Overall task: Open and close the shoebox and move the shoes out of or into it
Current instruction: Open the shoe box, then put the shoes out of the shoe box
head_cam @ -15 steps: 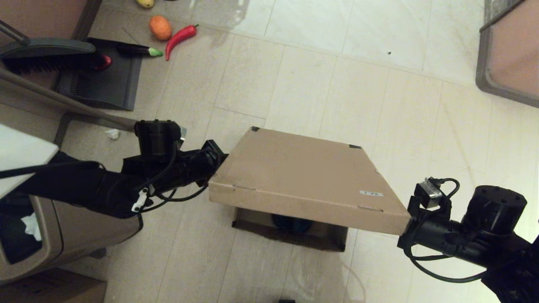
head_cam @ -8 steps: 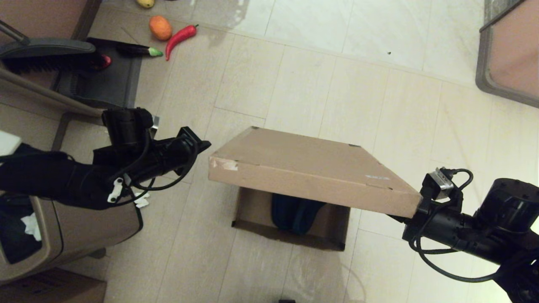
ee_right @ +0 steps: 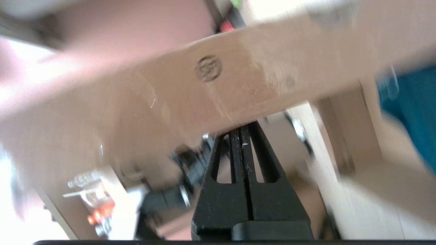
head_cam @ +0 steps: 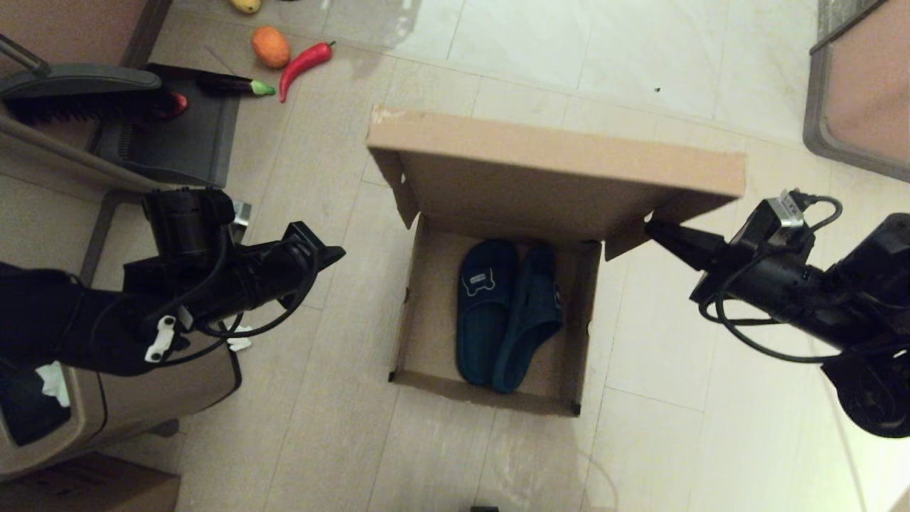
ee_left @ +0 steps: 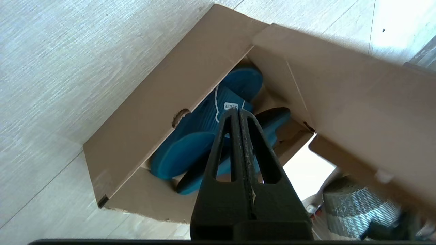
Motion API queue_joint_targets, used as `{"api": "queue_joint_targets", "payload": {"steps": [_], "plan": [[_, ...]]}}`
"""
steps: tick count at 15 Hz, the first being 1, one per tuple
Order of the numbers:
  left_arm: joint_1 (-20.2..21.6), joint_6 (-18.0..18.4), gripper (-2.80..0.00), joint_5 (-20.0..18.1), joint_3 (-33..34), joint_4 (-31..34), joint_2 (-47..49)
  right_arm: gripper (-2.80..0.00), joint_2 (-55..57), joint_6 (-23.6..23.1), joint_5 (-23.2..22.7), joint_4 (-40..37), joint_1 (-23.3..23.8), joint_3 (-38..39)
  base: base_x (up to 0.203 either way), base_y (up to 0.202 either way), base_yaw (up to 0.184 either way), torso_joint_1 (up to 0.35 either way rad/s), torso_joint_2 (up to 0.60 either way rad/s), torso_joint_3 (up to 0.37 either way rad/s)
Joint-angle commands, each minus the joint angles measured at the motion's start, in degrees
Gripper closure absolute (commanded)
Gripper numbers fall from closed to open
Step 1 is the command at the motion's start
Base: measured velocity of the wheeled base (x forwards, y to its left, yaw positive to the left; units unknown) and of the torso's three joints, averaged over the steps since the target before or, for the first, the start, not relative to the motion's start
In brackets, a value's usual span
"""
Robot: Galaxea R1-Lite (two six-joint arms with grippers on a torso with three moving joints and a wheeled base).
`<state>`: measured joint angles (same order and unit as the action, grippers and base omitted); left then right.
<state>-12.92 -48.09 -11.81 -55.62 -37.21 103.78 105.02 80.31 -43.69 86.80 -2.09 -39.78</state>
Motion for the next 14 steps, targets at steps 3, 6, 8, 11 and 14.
{"api": "queue_joint_targets", "payload": {"steps": [3,6,8,11,14], "plan": [[-0.35,-0.25,0.0,0.27,1.21,-0.22,-1.32,0.0,2.72,0.07,-0.15,-7.43,4.5,-13.29,0.0,0.0,0.0,0.0,0.0,0.0],[0.01,6.8,0.0,3.21,3.31,-0.32,-1.93,0.0,-0.36,-22.42,0.37,-19.02,3.14,-12.64,0.0,0.0,0.0,0.0,0.0,0.0],[1.7,15.2,0.0,5.32,7.44,-0.32,-3.86,0.0,-4.3,-41.72,3.58,-32.84,-0.17,-11.2,0.0,0.0,0.0,0.0,0.0,0.0],[4.89,22.92,0.0,5.8,14.65,-0.77,-7.84,0.0,-10.12,-57.6,15.97,-62.55,-9.33,-10.0,0.0,0.0,0.0,0.0,0.0,0.0],[8.57,24.09,0.0,5.92,21.79,-7.94,-8.88,0.0,-8.53,-61.44,33.6,-77.67,-19.54,-10.16,0.0,0.0,0.0,0.0,0.0,0.0]]}}
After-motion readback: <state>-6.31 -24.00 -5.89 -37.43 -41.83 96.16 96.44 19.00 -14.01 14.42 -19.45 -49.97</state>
